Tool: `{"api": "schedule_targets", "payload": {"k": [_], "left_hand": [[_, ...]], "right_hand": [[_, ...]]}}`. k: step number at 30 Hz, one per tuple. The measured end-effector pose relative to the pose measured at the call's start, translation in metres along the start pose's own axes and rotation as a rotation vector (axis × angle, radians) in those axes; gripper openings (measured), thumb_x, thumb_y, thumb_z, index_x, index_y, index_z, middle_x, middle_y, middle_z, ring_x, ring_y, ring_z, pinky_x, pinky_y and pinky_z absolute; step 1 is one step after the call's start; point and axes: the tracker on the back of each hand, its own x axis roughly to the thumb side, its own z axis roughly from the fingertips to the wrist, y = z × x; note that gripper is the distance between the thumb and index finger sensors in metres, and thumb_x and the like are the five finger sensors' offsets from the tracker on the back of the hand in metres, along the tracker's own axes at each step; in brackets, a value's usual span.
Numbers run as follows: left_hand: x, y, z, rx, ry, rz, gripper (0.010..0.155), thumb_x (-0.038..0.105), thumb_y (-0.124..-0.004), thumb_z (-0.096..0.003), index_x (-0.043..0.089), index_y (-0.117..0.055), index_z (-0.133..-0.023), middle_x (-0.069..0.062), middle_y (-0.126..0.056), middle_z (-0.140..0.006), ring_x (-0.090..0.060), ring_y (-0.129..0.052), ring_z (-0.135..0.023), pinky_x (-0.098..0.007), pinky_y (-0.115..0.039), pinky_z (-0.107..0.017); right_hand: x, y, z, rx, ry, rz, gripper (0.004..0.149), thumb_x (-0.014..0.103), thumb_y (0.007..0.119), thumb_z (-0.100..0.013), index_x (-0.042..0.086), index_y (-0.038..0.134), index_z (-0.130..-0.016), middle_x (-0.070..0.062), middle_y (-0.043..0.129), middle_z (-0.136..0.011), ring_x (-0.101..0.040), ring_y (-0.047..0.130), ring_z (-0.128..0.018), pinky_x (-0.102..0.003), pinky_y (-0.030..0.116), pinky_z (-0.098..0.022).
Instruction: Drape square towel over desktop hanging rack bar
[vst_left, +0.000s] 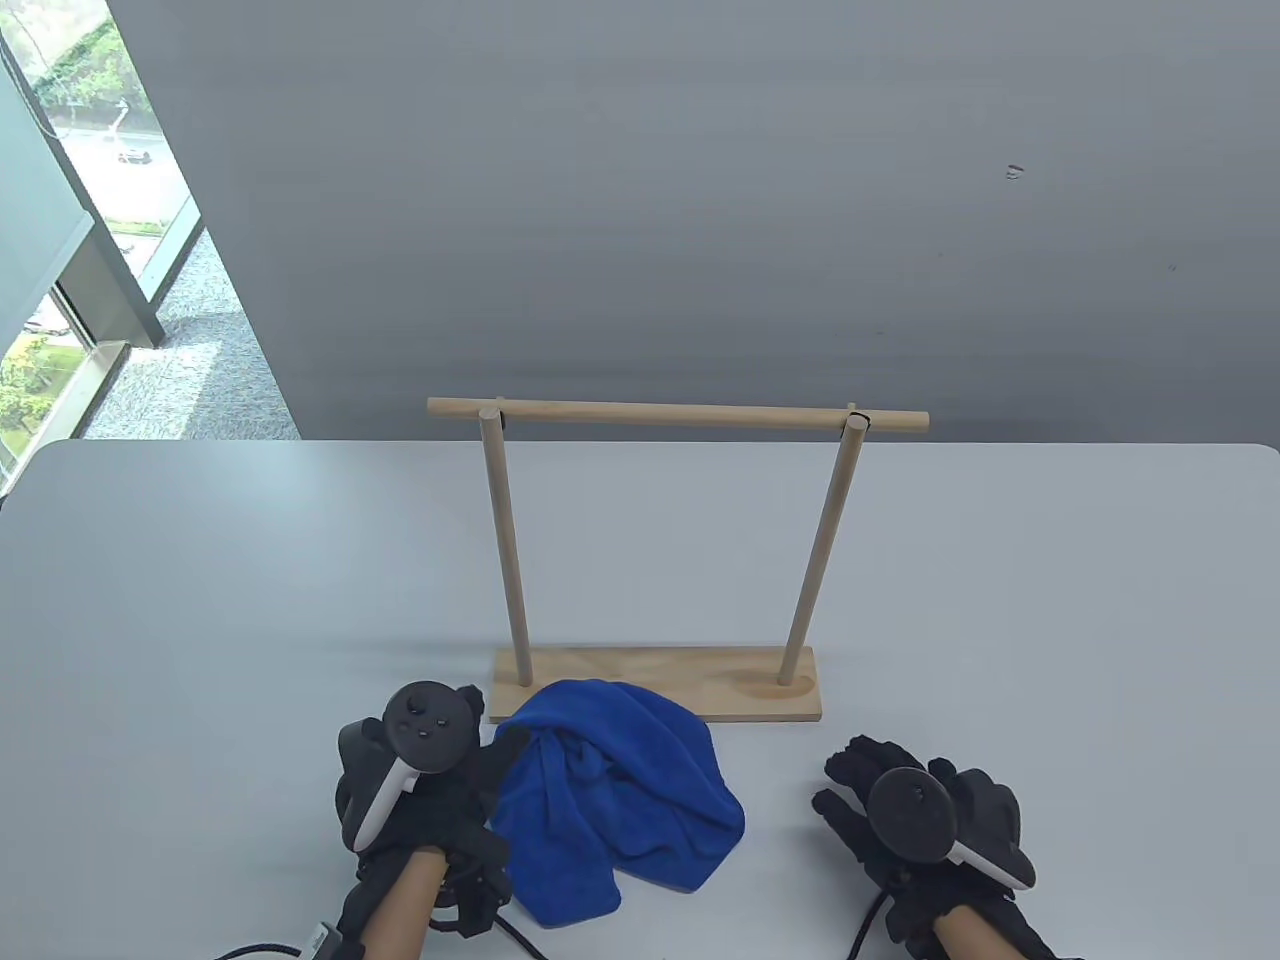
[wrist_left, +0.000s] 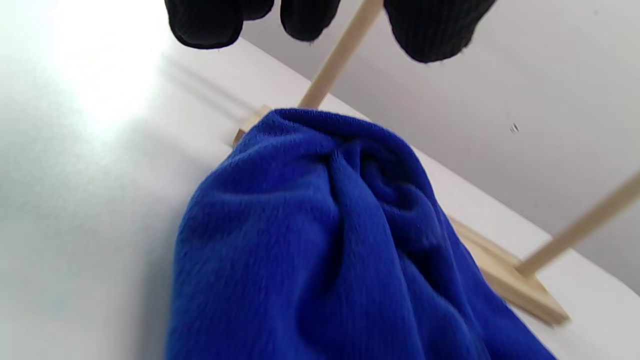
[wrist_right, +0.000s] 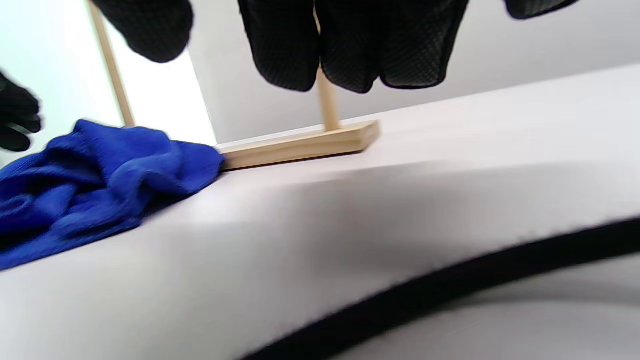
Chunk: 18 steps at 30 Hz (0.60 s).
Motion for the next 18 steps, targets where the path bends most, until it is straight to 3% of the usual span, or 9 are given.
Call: {"api": "schedule_targets", "payload": {"k": [3, 5, 7, 10, 12, 13, 14, 16, 18], "left_hand": [[0.006, -0.021, 0.000, -0.239, 0.008, -0.144, 0.072, 0.061, -0.071, -0.0458, 0.013, -0.067, -0.099, -0.028, -0.050, -0.110, -0.047, -0.068, -0.098, -0.067, -0.051, -0.069], [0.013, -0.046, -0.002, -0.384, 0.052, -0.323, 0.085, 0.070, -0.066, -0.0435, 0.010, -0.060, -0.104, -0.028, -0.042, -0.112, -0.049, -0.060, -0.102, -0.068, -0.049, -0.070], [0.018, -0.066, -0.003, -0.415, 0.100, -0.486, 0.095, 0.074, -0.063, -0.0411, 0.009, -0.050, -0.108, -0.029, -0.037, -0.114, -0.050, -0.054, -0.105, -0.068, -0.048, -0.071], [0.028, -0.082, -0.001, -0.307, 0.073, -0.677, 0.092, 0.072, -0.062, -0.0421, 0.006, -0.050, -0.105, -0.028, -0.038, -0.113, -0.049, -0.055, -0.105, -0.067, -0.049, -0.071], [0.030, -0.086, 0.000, -0.190, 0.053, -0.706, 0.076, 0.062, -0.069, -0.0438, 0.009, -0.062, -0.098, -0.024, -0.047, -0.111, -0.046, -0.062, -0.103, -0.066, -0.050, -0.071], [0.029, -0.087, -0.002, -0.180, 0.035, -0.729, 0.067, 0.056, -0.072, -0.0450, 0.010, -0.066, -0.094, -0.021, -0.053, -0.110, -0.043, -0.068, -0.101, -0.065, -0.053, -0.071], [0.029, -0.086, -0.003, -0.175, 0.037, -0.738, 0.057, 0.049, -0.073, -0.0462, 0.014, -0.069, -0.091, -0.017, -0.059, -0.108, -0.039, -0.074, -0.099, -0.063, -0.055, -0.071], [0.025, -0.075, -0.003, -0.162, 0.031, -0.682, 0.049, 0.047, -0.074, -0.0461, 0.018, -0.076, -0.085, -0.013, -0.064, -0.107, -0.036, -0.077, -0.098, -0.063, -0.055, -0.071], [0.014, -0.050, 0.000, -0.183, 0.019, -0.457, 0.046, 0.047, -0.071, -0.0468, 0.019, -0.079, -0.083, -0.013, -0.065, -0.106, -0.035, -0.078, -0.098, -0.064, -0.055, -0.071]], "right_hand": [[0.030, 0.007, -0.012, 0.072, -0.121, 0.155, 0.074, 0.061, 0.057, -0.058, 0.004, 0.051, -0.105, -0.028, 0.053, -0.107, -0.053, 0.061, -0.096, -0.075, 0.043, -0.056], [0.049, 0.017, -0.024, 0.159, -0.179, 0.271, 0.080, 0.065, 0.054, -0.057, 0.002, 0.047, -0.107, -0.030, 0.048, -0.109, -0.055, 0.056, -0.097, -0.075, 0.042, -0.056], [0.062, 0.026, -0.032, 0.219, -0.190, 0.360, 0.083, 0.067, 0.050, -0.058, 0.001, 0.041, -0.109, -0.031, 0.043, -0.110, -0.056, 0.051, -0.098, -0.075, 0.041, -0.057], [0.075, 0.040, -0.044, 0.229, -0.174, 0.469, 0.076, 0.063, 0.050, -0.060, 0.005, 0.042, -0.109, -0.031, 0.041, -0.110, -0.055, 0.050, -0.099, -0.074, 0.041, -0.058], [0.077, 0.046, -0.046, 0.204, -0.182, 0.500, 0.056, 0.054, 0.053, -0.062, 0.015, 0.055, -0.102, -0.024, 0.046, -0.111, -0.050, 0.054, -0.100, -0.073, 0.041, -0.059], [0.076, 0.045, -0.042, 0.105, -0.171, 0.488, 0.042, 0.045, 0.057, -0.061, 0.020, 0.062, -0.095, -0.019, 0.054, -0.109, -0.045, 0.061, -0.100, -0.071, 0.042, -0.060], [0.075, 0.043, -0.041, 0.067, -0.177, 0.465, 0.041, 0.045, 0.061, -0.059, 0.020, 0.069, -0.091, -0.017, 0.060, -0.107, -0.044, 0.065, -0.099, -0.072, 0.043, -0.060], [0.064, 0.025, -0.038, 0.037, -0.160, 0.310, 0.040, 0.042, 0.065, -0.057, 0.016, 0.078, -0.083, -0.016, 0.067, -0.103, -0.045, 0.068, -0.096, -0.073, 0.043, -0.059], [0.035, -0.010, -0.029, -0.032, -0.073, 0.001, 0.039, 0.041, 0.066, -0.056, 0.012, 0.080, -0.080, -0.016, 0.069, -0.101, -0.046, 0.070, -0.095, -0.074, 0.042, -0.058]]}}
